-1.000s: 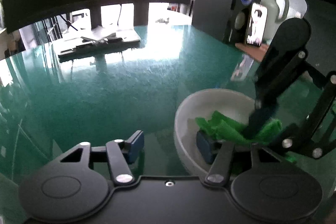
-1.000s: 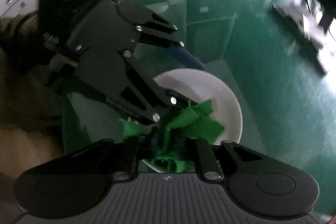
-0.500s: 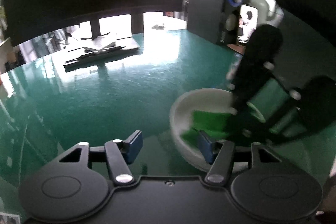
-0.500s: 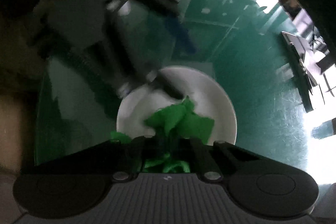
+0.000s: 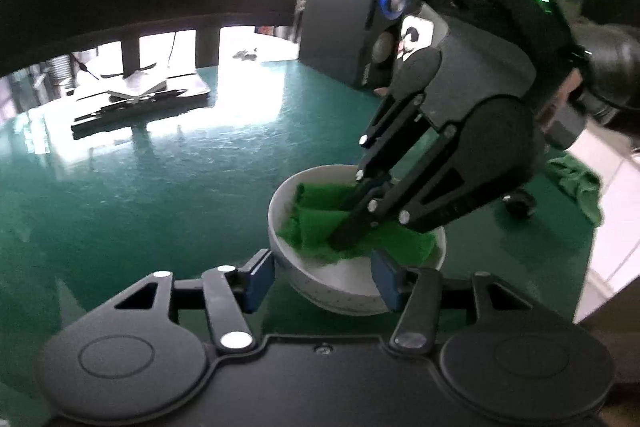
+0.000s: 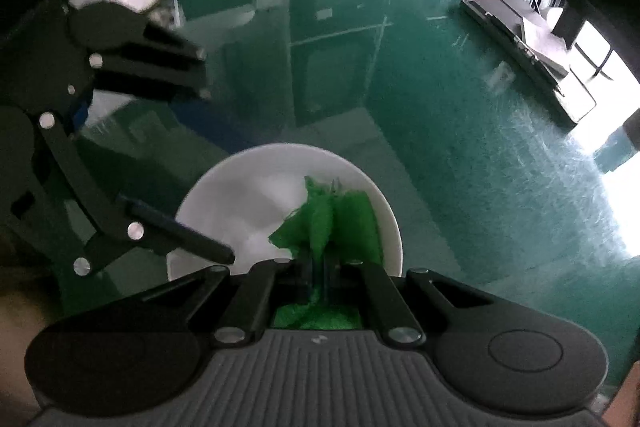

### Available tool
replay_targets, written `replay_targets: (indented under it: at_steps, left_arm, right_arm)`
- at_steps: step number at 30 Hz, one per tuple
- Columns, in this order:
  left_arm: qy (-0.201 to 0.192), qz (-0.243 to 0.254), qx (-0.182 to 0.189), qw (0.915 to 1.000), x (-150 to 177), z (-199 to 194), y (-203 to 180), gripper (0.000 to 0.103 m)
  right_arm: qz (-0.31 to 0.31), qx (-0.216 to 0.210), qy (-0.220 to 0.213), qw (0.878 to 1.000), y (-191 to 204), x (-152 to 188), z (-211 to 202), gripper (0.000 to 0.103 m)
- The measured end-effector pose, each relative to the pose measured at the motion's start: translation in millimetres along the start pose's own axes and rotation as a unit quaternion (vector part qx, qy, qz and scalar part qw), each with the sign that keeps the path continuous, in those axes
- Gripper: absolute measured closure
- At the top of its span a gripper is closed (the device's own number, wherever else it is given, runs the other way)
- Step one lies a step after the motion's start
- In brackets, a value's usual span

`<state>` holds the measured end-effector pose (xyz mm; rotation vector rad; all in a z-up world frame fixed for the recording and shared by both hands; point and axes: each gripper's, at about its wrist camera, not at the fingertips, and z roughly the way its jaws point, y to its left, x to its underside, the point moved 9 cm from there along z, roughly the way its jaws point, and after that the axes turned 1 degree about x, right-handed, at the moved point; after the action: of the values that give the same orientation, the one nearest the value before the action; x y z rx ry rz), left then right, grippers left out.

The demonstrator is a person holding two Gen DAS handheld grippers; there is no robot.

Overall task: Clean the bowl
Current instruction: 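Tilt the bowl with the left gripper while the right gripper wipes its inside with the cloth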

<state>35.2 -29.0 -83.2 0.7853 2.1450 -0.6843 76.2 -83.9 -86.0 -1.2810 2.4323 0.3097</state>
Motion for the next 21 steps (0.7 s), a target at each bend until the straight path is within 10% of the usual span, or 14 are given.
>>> replay_targets:
  at_steps: [5, 9, 21]
  left_arm:
    - [-0.029, -0.122, 0.081, 0.9888, 1, -3, 34, 0.047]
    - [-0.011, -0.216, 0.027, 0.976, -2, 6, 66, 0.058]
    - [0.026, -0.192, 0.011, 0.9809, -23, 36, 64, 0.088]
  right_arm:
    - [0.042, -0.016, -0.005, 0.999, -6, 3, 2, 0.098]
    - [0.048, -0.012, -0.008, 0.999, -4, 7, -3, 0.098]
    - [-0.02, 0.053, -0.007, 0.998, 11, -9, 9, 0.097]
